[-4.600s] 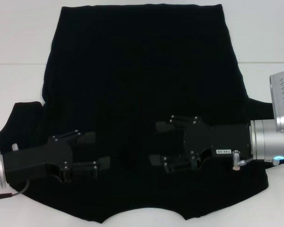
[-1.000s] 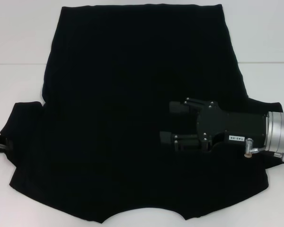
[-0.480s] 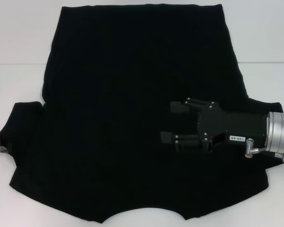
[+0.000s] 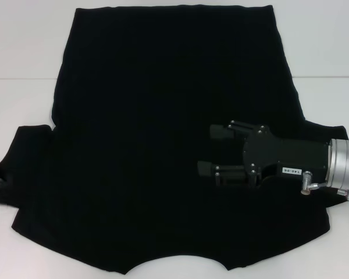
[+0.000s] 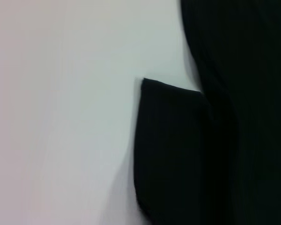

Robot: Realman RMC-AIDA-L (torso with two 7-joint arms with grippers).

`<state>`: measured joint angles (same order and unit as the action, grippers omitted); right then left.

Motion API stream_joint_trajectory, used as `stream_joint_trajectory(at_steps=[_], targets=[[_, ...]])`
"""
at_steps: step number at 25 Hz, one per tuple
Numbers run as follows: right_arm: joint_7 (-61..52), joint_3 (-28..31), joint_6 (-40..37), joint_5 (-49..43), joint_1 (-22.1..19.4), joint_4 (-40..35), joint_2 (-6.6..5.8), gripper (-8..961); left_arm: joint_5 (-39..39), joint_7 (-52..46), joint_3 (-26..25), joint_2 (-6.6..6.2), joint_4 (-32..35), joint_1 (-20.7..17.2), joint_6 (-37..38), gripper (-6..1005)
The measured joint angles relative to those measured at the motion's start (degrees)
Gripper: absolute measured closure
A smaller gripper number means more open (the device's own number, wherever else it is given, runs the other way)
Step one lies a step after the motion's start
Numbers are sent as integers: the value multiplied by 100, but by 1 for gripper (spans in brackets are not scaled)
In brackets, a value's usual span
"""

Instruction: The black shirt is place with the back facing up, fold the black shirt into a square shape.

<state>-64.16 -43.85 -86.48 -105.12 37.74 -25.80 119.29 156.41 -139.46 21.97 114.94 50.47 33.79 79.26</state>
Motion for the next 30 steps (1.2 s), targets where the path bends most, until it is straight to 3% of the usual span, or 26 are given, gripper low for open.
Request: stream_joint_trajectory(at_steps=[7, 17, 23, 30], targets=[[7, 4, 5, 0, -3, -1, -1, 38, 7, -52, -13, -7, 156, -73, 51, 933], [17, 26, 41, 0, -4, -27, 4, 38, 47, -152, -157, -41, 560, -292, 235, 499], [25, 26, 44, 0, 11, -38, 7, 38, 64, -152, -152, -42, 543, -304, 248, 317], [27, 26, 44, 0, 15, -40, 7, 37, 87, -152, -76, -14, 538, -300, 257, 232]])
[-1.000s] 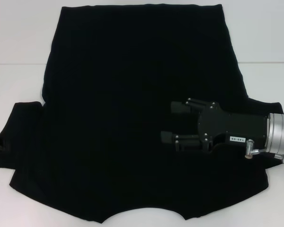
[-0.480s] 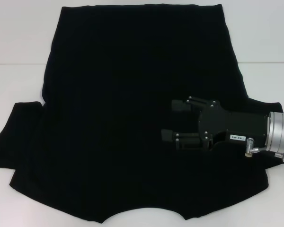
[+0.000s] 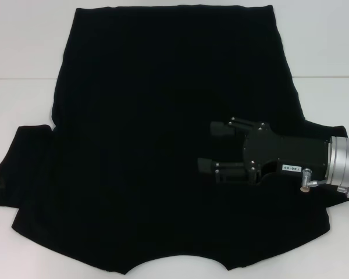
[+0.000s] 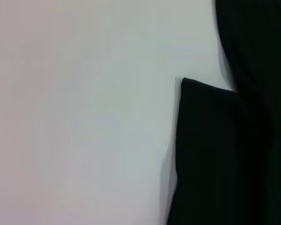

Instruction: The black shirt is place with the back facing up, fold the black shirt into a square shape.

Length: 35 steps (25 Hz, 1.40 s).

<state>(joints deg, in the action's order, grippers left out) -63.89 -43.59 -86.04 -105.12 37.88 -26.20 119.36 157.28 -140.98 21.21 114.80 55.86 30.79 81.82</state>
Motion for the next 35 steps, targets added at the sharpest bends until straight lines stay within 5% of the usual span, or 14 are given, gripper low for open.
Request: stream_joint_trajectory(at_steps=[9, 35], targets=[[0, 0, -7, 0, 0, 0, 0, 37, 29, -3, 251, 72, -32, 58, 20, 116], [-1, 0, -45, 0, -9, -9, 0, 38, 135, 5, 305, 85, -31, 56, -112, 118]])
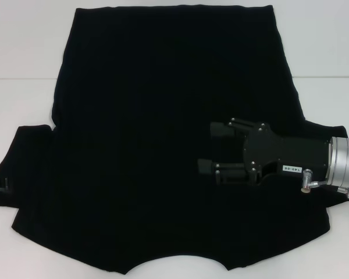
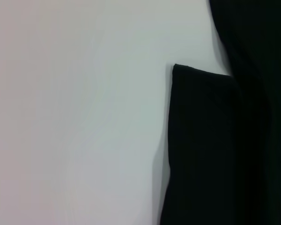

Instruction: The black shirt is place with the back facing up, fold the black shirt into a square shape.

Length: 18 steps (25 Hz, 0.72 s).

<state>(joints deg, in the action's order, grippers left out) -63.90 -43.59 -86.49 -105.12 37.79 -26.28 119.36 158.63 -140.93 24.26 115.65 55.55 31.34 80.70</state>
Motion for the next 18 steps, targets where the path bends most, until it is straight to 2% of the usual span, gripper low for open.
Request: stream_joint_trajectory(at_steps=[8, 18], targets=[[0, 0, 0, 0, -8, 0, 0, 37, 2, 51, 11, 2, -65, 21, 20, 119], [0, 0, 1, 0, -9, 2, 0, 38, -80, 58, 274, 33, -71, 32, 101, 120]])
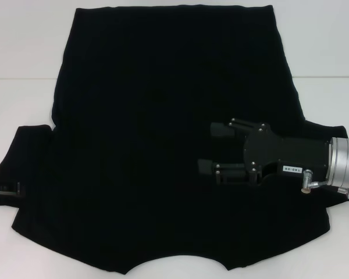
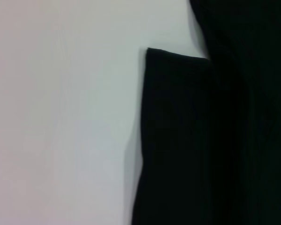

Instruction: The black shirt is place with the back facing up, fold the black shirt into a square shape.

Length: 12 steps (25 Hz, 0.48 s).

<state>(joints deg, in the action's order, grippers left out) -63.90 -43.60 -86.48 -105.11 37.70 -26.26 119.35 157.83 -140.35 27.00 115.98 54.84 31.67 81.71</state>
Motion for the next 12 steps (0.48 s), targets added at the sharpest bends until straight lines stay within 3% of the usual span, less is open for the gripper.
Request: stream_joint_trajectory(at_steps=[12], targets=[[0, 46, 0, 0, -10, 32, -9, 37, -25, 10, -11, -27, 59, 111, 98, 121]])
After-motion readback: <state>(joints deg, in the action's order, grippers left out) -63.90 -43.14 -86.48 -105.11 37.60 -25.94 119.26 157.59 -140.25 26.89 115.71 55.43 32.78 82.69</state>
